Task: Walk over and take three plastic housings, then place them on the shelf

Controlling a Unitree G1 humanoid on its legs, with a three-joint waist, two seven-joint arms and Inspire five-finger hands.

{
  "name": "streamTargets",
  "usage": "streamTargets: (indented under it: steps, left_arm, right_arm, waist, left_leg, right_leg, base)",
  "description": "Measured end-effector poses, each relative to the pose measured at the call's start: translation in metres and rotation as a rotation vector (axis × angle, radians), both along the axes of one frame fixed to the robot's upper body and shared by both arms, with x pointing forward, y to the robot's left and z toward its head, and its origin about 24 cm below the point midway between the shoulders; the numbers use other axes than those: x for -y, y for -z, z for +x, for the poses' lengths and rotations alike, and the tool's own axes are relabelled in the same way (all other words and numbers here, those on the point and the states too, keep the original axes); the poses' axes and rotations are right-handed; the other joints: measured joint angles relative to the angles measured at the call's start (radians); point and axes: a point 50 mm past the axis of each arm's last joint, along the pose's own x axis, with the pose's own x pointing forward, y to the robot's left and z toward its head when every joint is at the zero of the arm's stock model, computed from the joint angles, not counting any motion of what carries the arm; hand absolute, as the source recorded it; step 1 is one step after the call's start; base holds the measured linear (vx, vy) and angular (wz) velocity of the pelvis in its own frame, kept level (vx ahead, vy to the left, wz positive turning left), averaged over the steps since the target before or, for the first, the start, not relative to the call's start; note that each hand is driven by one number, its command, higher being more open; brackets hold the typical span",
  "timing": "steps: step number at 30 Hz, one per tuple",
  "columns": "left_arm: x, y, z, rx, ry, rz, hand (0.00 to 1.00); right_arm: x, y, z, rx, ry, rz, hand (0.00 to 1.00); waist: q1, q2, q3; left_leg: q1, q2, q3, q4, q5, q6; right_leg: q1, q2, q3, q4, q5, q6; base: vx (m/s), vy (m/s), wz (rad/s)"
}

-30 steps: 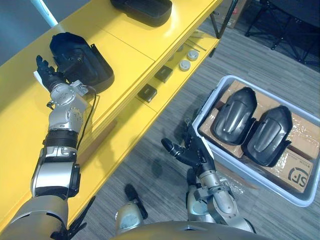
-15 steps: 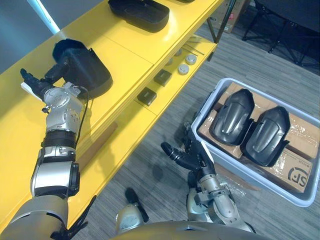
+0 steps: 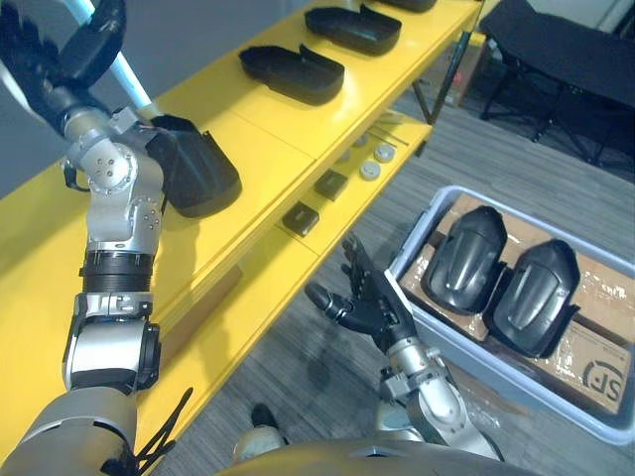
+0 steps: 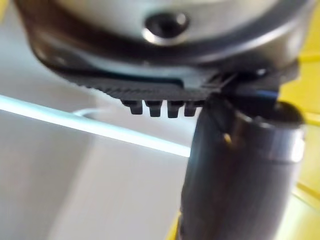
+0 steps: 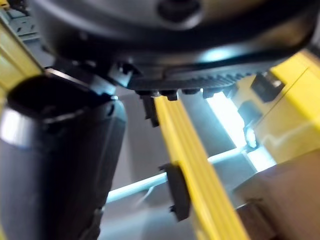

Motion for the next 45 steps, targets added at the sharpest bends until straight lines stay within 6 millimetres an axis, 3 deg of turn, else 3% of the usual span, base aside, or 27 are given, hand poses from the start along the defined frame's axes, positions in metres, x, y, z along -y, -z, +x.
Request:
streamTargets:
  steps: [3, 6, 12, 15, 19, 24, 28, 33, 40, 45]
  left_arm:
    - [0.009, 0.013, -0.025, 0.044, 0.069, 0.095, 1.0]
    - [0.01, 0.056, -0.056, -0.022, 0.129, 0.099, 1.0]
    - [0.0, 0.156, -0.12, -0.292, -0.008, -0.159, 1.0]
    - [0.0, 0.177, -0.137, -0.382, -0.023, -0.177, 1.0]
    - [0.004, 0.175, -0.142, -0.387, 0.023, -0.115, 1.0]
    - [0.005, 0.18, -0.149, -0.4, 0.041, -0.106, 1.0]
    - [0.011, 0.184, -0.149, -0.402, 0.067, -0.131, 1.0]
    - [0.024, 0.191, -0.151, -0.439, 0.145, -0.127, 1.0]
    - [0.026, 0.189, -0.152, -0.402, 0.14, -0.138, 1.0]
    - [0.028, 0.189, -0.152, -0.387, 0.132, -0.151, 1.0]
  right_arm:
    - [-0.004, -0.024, 0.012, 0.111, -0.019, 0.037, 1.0]
    - [-0.006, -0.04, 0.022, 0.182, -0.037, 0.062, 1.0]
    - [-0.006, -0.043, 0.046, 0.195, -0.03, 0.019, 1.0]
    - [-0.02, -0.031, 0.067, 0.117, -0.032, 0.004, 1.0]
    - [-0.041, -0.031, 0.086, 0.089, -0.085, -0.042, 1.0]
    - [-0.054, -0.034, 0.102, 0.064, -0.092, -0.087, 1.0]
    - [-0.052, -0.027, 0.119, 0.0, -0.014, -0.151, 1.0]
    - [-0.04, -0.012, 0.14, -0.126, 0.213, -0.221, 1.0]
    - [-0.031, -0.02, 0.152, -0.1, 0.351, -0.328, 1.0]
    - [-0.022, -0.018, 0.158, -0.118, 0.382, -0.375, 1.0]
  waist:
    - [0.023, 0.033, -0.044]
    - [0.061, 0.053, -0.078]
    - [0.166, 0.005, -0.109]
    - [0.215, -0.01, -0.118]
    - [0.259, -0.011, -0.119]
    - [0.284, -0.007, -0.118]
    - [0.306, -0.007, -0.118]
    - [0.333, -0.003, -0.116]
    - [0.338, 0.016, -0.103]
    - [0.349, 0.016, -0.093]
  left_leg:
    - [0.0, -0.002, -0.028, -0.013, 0.007, 0.0]
    - [-0.001, -0.002, -0.067, -0.014, 0.012, -0.001]
    - [-0.037, -0.004, -0.184, -0.038, 0.053, -0.005]
    - [-0.041, -0.012, -0.229, -0.039, 0.057, -0.009]
    - [-0.071, -0.023, -0.277, -0.043, 0.07, 0.0]
    - [-0.078, -0.026, -0.306, -0.043, 0.079, -0.001]
    - [-0.093, -0.03, -0.329, -0.043, 0.088, -0.003]
    - [-0.102, -0.036, -0.347, -0.043, 0.097, 0.005]
    - [-0.101, -0.036, -0.349, -0.043, 0.098, 0.003]
    - [-0.104, -0.038, -0.359, -0.043, 0.098, 0.002]
  right_leg:
    - [0.022, -0.001, -0.037, -0.011, -0.002, -0.001]
    - [0.058, 0.0, -0.085, -0.022, -0.008, 0.003]
    - [0.103, 0.01, -0.21, -0.036, -0.026, -0.006]
    - [0.131, 0.008, -0.25, -0.034, -0.036, -0.005]
    - [0.14, 0.004, -0.302, -0.034, -0.039, -0.001]
    - [0.156, 0.007, -0.336, -0.035, -0.041, 0.002]
    - [0.157, 0.007, -0.359, -0.036, -0.038, -0.002]
    - [0.162, 0.006, -0.376, -0.036, -0.038, -0.002]
    - [0.164, 0.006, -0.379, -0.036, -0.038, -0.001]
    - [0.17, 0.007, -0.393, -0.039, -0.038, -0.001]
  base:
    - [-0.01, -0.008, 0.31]
    - [0.0, -0.011, 0.4]
    - [-0.03, -0.024, 0.56]
    - [-0.02, -0.006, 0.45]
    - [-0.04, 0.006, 0.36]
    - [-0.01, -0.002, 0.19]
    - [0.0, -0.002, 0.17]
    - [0.0, 0.0, 0.1]
    - [0.0, 0.0, 0.0]
    - [0.0, 0.003, 0.07]
